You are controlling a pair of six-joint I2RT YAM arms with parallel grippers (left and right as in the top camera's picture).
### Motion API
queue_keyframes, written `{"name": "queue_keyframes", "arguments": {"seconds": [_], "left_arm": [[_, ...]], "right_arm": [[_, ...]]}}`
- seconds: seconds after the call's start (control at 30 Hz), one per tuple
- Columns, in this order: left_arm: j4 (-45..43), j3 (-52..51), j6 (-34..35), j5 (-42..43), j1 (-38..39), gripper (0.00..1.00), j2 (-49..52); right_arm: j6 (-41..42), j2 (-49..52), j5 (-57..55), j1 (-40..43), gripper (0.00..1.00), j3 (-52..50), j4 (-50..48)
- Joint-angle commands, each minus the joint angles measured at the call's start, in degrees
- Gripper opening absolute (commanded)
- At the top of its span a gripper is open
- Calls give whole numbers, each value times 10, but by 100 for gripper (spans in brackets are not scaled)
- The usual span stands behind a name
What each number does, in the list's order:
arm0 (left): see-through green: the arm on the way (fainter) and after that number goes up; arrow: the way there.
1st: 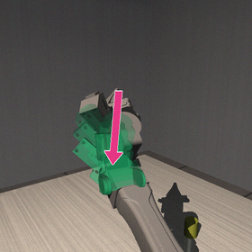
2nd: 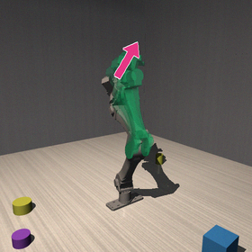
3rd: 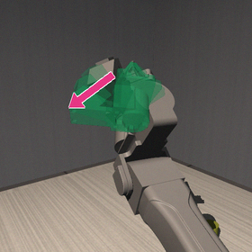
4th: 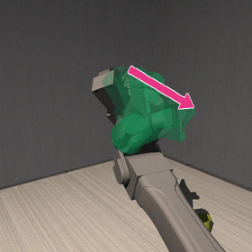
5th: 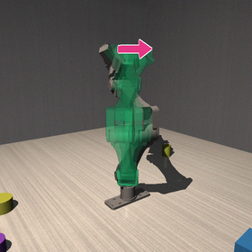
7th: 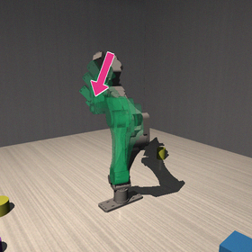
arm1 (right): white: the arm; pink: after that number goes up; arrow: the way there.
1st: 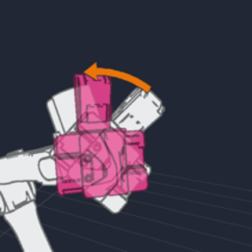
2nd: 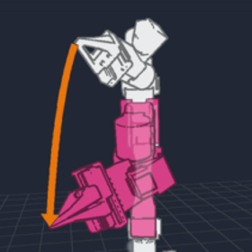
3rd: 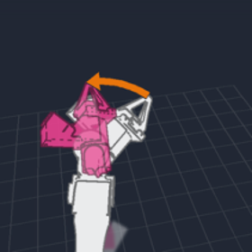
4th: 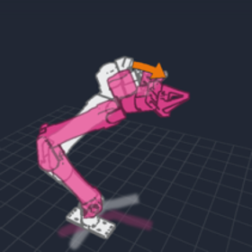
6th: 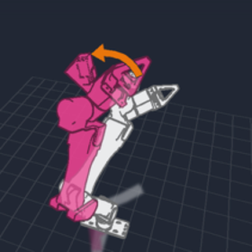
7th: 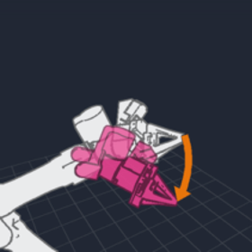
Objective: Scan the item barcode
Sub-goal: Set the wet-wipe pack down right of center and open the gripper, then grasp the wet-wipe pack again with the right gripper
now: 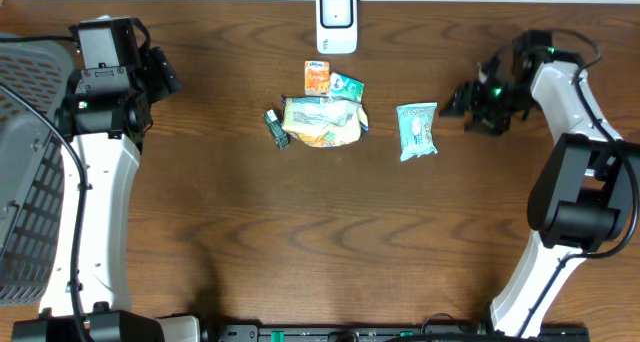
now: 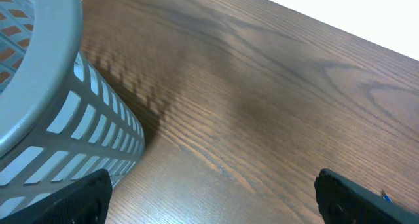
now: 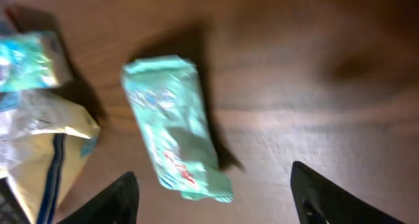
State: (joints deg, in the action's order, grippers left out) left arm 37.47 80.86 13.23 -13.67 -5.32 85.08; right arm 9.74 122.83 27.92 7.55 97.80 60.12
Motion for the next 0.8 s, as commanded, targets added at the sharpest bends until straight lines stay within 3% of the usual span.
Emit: {"name": "queue_keyframes", "arguments": {"seconds": [0.0, 0.27, 0.5, 0.67, 0.77], "left_arm": [[1, 5, -7, -5, -2, 98, 4], [1, 5, -7, -5, -2, 98, 4], [1, 5, -7, -5, -2, 98, 4], [1, 5, -7, -5, -2, 98, 4], [1, 5, -7, -5, -2, 98, 4]], "right_arm": [[-13, -6, -17, -24, 69, 4, -2], [26, -6, -24, -89, 59, -64, -70], [55, -6, -26, -113, 41, -139, -141], [60, -6, -40, -122, 2, -146, -143], [66, -6, -34, -121, 1, -140, -145]]}}
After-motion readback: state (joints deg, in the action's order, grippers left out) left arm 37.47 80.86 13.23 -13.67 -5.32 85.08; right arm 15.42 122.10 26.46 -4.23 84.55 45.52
